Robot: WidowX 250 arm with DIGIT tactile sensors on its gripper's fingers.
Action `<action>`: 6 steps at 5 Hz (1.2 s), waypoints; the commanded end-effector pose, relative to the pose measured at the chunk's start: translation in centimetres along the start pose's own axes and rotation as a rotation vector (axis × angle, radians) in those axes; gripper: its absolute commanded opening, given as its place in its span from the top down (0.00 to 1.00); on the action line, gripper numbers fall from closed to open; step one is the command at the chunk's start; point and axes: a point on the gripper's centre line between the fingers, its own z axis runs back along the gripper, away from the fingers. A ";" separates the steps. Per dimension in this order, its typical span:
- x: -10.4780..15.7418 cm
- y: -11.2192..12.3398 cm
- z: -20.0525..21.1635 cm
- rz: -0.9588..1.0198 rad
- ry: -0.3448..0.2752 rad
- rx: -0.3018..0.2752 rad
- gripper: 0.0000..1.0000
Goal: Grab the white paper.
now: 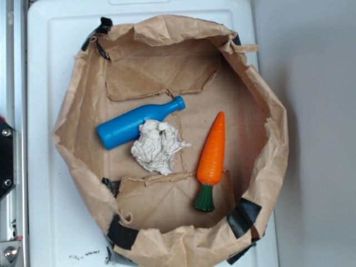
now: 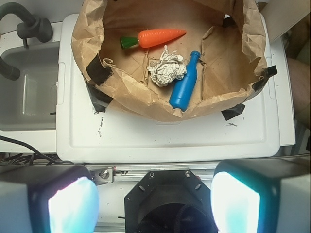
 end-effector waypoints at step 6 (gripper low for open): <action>8.7 4.6 -5.3 -0.185 0.030 -0.049 0.00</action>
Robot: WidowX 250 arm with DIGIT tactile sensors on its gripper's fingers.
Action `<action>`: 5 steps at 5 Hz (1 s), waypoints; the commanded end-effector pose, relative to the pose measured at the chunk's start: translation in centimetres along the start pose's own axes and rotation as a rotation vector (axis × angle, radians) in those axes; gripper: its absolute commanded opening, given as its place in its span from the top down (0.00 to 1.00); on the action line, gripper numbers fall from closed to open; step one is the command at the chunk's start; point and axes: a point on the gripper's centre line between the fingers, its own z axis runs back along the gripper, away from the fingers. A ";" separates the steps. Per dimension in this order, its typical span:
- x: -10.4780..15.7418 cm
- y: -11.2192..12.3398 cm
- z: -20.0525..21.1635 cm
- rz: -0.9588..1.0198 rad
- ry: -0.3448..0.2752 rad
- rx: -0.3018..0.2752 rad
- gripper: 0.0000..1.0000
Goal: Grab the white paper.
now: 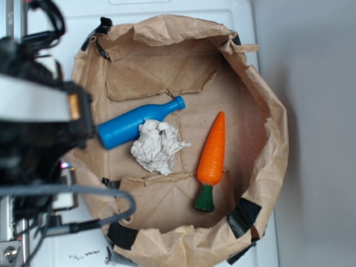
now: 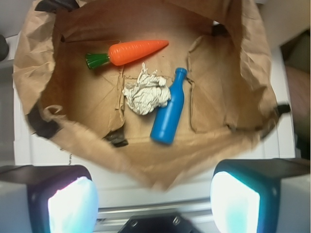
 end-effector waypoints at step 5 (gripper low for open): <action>5.7 1.3 -2.7 -0.184 0.014 -0.067 0.00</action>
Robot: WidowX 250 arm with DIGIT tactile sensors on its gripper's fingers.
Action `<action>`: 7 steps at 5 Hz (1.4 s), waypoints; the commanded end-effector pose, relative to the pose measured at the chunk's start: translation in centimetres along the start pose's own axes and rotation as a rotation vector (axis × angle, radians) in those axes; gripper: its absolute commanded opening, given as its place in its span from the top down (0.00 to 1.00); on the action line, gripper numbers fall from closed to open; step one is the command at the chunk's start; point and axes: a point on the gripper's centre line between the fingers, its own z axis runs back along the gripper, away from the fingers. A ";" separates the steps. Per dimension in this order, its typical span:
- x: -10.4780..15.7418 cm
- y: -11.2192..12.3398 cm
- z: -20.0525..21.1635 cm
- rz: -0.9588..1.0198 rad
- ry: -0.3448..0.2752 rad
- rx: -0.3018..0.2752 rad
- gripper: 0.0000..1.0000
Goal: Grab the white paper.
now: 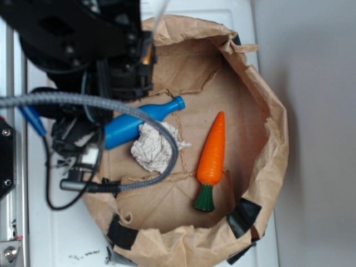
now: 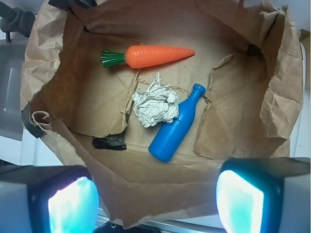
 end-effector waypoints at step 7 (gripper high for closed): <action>5.0 1.0 -10.5 -0.417 -0.091 -0.044 0.00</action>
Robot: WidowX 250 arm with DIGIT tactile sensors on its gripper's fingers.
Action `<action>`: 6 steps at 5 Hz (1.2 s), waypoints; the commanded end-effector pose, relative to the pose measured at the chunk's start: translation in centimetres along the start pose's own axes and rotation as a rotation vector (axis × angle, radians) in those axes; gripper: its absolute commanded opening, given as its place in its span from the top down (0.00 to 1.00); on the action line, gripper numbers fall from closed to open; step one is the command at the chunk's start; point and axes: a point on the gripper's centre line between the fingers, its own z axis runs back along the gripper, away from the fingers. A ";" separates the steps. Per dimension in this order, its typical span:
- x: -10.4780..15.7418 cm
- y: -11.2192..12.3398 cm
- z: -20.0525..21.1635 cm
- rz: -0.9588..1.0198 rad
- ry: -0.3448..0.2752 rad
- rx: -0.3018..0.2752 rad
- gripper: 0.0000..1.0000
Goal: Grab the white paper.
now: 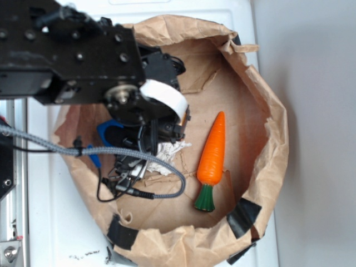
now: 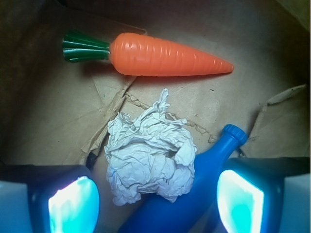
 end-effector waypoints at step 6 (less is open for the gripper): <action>0.5 -2.5 -4.8 -0.540 -0.084 -0.094 1.00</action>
